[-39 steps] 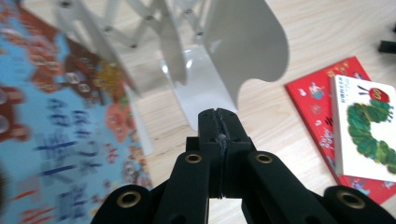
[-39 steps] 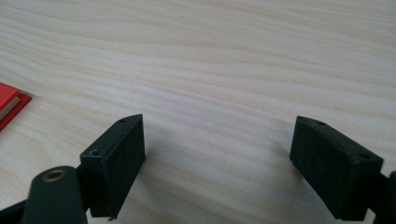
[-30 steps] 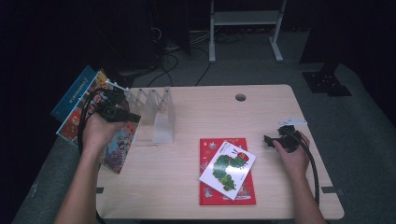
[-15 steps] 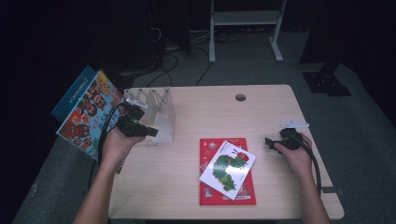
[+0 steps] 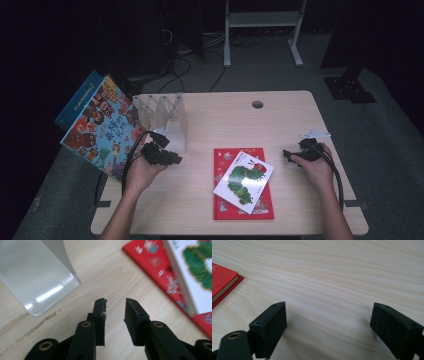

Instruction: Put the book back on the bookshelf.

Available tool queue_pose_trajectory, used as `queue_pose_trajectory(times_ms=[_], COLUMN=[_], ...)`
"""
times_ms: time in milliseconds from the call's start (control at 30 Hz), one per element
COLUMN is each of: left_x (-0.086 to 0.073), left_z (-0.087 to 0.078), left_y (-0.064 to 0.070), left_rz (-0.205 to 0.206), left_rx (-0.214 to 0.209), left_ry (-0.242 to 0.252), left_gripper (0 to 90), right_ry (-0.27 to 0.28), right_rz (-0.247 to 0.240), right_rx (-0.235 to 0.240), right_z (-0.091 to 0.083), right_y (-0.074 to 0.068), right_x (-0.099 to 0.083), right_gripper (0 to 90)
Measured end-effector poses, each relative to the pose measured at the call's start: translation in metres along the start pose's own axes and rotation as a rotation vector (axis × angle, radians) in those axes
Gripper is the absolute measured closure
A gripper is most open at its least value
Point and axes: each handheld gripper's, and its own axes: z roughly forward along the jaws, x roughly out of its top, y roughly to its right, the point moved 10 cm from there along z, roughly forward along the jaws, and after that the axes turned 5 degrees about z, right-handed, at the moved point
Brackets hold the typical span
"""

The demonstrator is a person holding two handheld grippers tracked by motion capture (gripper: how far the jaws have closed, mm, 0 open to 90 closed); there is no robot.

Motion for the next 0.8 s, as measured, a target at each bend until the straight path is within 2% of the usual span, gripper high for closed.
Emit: queue_pose_trajectory(times_ms=[167, 333, 400, 467, 600, 700, 767, 800], left_x=[-0.010, -0.018, -0.021, -0.024, -0.030, -0.037, -0.039, -0.040], left_z=[0.012, 0.022, 0.026, 0.030, 0.036, 0.042, 0.043, 0.043], left_y=[0.003, 0.005, 0.007, 0.007, 0.009, 0.010, 0.010, 0.011], left_rz=[0.044, 0.092, 0.102, 0.122, 0.143, 0.166, 0.181, 0.190], left_rx=[0.019, 0.035, 0.032, 0.047, 0.031, 0.029, 0.051, 0.047], left_ry=[-0.025, -0.011, -0.009, -0.008, -0.014, -0.021, -0.005, 0.001], left_gripper=[59.9, 44.9, 40.1, 33.9, 21.0, 16.4, 12.6, 12.2], right_ry=[0.004, 0.031, 0.022, 0.027, 0.048, 0.047, 0.045, 0.042], right_rz=[0.001, -0.008, -0.013, -0.005, -0.008, -0.014, -0.024, -0.030], right_rx=[-0.001, 0.014, 0.024, 0.051, 0.084, 0.109, 0.117, 0.124], right_z=[0.000, -0.004, -0.007, -0.011, -0.023, -0.032, -0.038, -0.041], right_y=[0.000, -0.005, -0.008, -0.012, -0.017, -0.022, -0.025, -0.028], right_x=[0.000, 0.001, 0.000, 0.000, 0.001, -0.001, -0.004, -0.006], right_gripper=[15.8, 35.1, 40.2, 42.9, 45.4, 47.1, 49.1, 49.7])
